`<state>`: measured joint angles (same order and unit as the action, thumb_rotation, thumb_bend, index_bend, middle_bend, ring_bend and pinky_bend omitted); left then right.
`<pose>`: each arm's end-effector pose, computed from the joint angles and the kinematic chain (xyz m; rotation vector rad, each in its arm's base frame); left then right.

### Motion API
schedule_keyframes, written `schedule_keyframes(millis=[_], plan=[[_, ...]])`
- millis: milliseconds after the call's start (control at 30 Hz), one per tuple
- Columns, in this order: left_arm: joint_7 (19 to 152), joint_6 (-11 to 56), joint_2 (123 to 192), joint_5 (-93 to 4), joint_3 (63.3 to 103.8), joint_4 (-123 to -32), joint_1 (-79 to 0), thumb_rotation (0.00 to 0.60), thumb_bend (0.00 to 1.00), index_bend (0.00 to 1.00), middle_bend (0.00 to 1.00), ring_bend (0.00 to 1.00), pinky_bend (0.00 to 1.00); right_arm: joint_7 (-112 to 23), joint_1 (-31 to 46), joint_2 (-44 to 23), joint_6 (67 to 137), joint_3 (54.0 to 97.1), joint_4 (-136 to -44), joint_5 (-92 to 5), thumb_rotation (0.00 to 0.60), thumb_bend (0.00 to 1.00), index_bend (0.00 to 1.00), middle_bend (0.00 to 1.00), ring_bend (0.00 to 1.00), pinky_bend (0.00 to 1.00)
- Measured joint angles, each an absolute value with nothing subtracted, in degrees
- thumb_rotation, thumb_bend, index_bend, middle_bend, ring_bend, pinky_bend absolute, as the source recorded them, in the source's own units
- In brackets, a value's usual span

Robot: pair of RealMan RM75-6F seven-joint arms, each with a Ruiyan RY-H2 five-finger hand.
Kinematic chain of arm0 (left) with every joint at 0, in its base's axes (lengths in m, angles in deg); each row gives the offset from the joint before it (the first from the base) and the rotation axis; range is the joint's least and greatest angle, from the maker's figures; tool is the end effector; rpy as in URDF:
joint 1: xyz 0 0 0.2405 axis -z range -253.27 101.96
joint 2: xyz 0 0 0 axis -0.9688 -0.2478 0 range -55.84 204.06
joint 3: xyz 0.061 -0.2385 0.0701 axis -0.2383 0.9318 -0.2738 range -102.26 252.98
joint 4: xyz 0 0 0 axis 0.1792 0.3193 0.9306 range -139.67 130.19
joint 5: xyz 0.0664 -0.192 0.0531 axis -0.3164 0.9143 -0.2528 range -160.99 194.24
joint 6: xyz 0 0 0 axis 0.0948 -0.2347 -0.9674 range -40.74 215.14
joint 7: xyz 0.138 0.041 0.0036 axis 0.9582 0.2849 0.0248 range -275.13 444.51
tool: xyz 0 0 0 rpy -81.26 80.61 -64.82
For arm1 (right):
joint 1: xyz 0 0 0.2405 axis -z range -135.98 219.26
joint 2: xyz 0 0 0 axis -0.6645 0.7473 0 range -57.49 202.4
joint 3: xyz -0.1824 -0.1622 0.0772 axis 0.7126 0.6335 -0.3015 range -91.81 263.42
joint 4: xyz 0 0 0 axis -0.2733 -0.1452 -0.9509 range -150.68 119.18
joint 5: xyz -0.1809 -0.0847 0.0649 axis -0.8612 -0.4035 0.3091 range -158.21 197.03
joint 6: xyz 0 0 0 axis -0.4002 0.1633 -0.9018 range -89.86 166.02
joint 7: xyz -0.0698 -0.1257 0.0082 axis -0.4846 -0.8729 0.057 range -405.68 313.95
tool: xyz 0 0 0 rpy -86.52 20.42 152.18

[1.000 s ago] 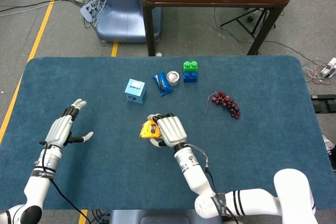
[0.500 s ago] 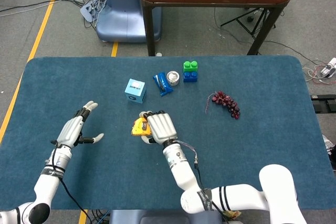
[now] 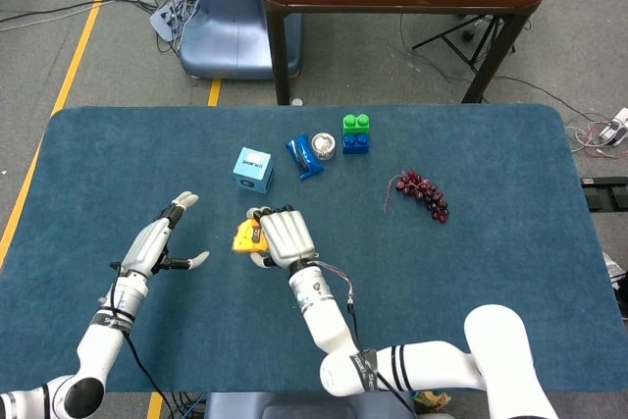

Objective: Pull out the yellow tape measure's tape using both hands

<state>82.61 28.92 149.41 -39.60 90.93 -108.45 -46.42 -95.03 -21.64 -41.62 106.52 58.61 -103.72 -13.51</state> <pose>-0.1849 0.3062 0.0578 -1.3766 -1.5575 -1.1697 0.0445 -0.3186 -0.0934 1.8048 -1.1205 1.0164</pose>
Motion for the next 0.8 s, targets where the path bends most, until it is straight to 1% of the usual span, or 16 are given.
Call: schedule_keyframes(millis=[267, 433, 800], plan=[[83.0, 28.6, 151.7, -38.2, 91.1, -107.4, -45.1, 0.6, 0.2, 0.0, 0.0, 0.0, 0.0, -93.7, -22.9, -43.3, 106.8, 57.9, -101.4, -13.1, 0.6, 0.54, 0.55, 0.53, 0.38, 0.25], [84.0, 27.3, 153.0, -37.1, 91.3, -106.7, -44.6, 0.6, 0.2, 0.0, 0.0, 0.0, 0.0, -92.9, -23.4, -44.5, 107.3, 57.4, -100.2, -12.9, 0.6, 0.54, 0.55, 0.53, 0.38, 0.25], [85.9, 25.5, 154.2, -35.3, 91.5, -106.8, -44.1, 0.6, 0.2, 0.0, 0.0, 0.0, 0.0, -91.6, -24.2, -46.2, 108.1, 56.4, -97.8, -13.1, 0.6, 0.54, 0.55, 0.53, 0.38, 0.25]])
